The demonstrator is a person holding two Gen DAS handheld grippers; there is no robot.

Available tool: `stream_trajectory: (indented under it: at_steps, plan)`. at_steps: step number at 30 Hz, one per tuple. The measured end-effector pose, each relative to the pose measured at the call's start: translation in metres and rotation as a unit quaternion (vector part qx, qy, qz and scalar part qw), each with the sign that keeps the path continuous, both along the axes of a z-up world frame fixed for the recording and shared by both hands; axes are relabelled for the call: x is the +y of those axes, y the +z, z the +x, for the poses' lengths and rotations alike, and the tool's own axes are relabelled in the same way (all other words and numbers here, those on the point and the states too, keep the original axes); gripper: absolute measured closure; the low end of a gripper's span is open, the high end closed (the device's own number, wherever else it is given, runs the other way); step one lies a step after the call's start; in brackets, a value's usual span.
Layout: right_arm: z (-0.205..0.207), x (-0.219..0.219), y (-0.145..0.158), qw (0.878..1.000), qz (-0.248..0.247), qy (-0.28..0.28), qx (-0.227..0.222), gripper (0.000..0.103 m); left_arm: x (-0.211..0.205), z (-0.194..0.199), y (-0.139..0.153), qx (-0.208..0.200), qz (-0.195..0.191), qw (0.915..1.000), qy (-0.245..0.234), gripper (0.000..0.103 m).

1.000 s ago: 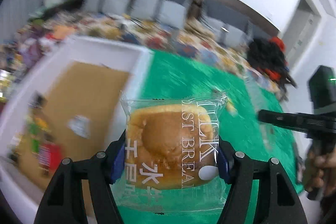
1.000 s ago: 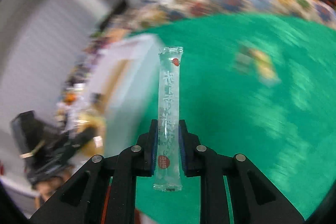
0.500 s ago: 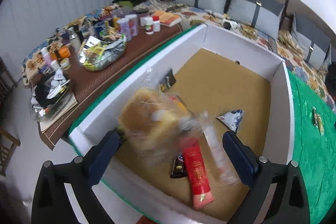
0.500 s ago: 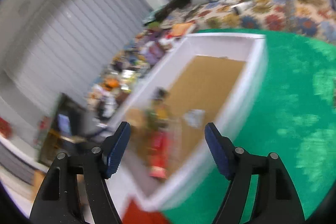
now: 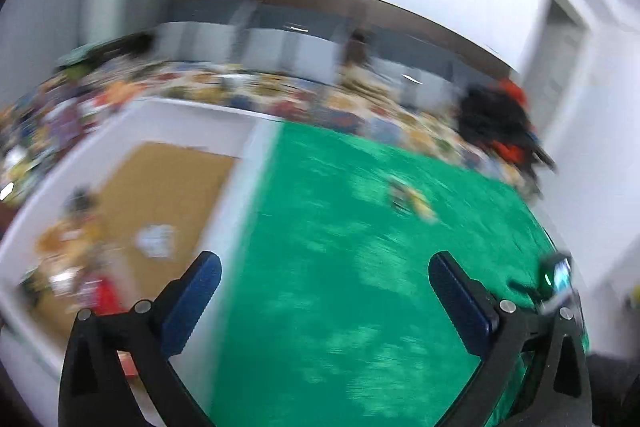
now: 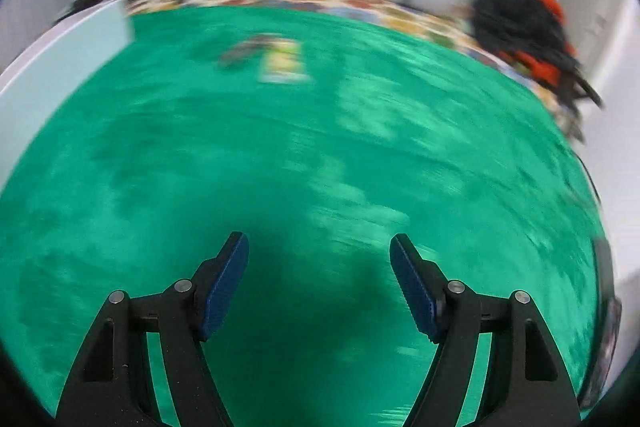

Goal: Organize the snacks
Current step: 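Carry the pouch and bread over the white box and open both tools, then bring both tools back from the box over the bedspread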

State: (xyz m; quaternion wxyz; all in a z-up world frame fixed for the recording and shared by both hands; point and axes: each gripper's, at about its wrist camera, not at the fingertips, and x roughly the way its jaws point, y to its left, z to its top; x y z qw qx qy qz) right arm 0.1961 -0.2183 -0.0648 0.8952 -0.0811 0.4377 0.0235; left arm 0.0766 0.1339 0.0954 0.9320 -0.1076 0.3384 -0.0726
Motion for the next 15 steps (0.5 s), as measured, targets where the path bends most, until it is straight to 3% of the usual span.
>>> stream_trajectory:
  at_steps: [2,7,10,15]
  plan:
    - [0.000,-0.020,-0.004,1.000,0.004,-0.030,-0.002,0.027,-0.049,0.019,-0.026,0.031,0.022,0.9980,-0.050,0.000]
    - [0.001,-0.044,-0.021,0.997,0.042,-0.065,-0.009,0.023,-0.131,0.057,-0.113,0.110,0.094,0.9839,-0.104,0.000]
    - [0.004,-0.043,-0.020,0.996,0.053,-0.070,-0.004,0.020,-0.151,0.075,-0.147,0.125,0.139,0.9782,-0.090,0.000]
    - [0.006,-0.036,-0.023,0.995,0.054,-0.078,0.000,0.014,-0.146,0.113,-0.172,0.126,0.139,0.9815,-0.041,0.000]
